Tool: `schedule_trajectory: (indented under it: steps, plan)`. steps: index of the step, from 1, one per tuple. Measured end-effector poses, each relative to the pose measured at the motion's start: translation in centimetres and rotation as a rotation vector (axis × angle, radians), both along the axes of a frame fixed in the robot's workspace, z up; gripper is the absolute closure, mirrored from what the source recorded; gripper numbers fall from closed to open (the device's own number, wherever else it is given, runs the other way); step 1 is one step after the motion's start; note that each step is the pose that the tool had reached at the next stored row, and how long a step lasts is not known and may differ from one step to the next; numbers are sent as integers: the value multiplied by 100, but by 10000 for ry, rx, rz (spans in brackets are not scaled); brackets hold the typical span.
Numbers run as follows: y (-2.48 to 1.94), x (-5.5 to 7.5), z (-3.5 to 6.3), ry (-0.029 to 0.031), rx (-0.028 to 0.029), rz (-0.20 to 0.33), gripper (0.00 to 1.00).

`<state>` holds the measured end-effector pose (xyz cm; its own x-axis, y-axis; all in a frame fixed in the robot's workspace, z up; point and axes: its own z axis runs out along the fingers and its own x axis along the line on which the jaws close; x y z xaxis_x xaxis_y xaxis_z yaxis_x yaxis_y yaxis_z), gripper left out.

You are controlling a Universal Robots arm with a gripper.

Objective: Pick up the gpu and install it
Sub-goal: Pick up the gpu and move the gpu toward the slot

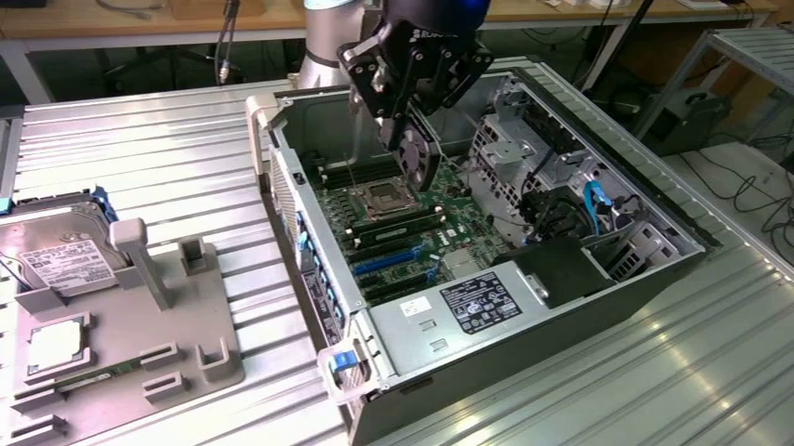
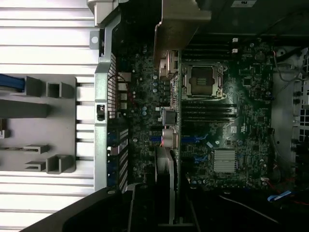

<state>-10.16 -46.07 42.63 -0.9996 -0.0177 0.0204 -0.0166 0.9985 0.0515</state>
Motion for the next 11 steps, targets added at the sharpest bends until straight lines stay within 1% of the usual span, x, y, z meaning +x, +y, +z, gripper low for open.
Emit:
schedule_trajectory:
  steps: [11]
  plan:
    - [0, 411, -14, -1, 0, -1, 72]
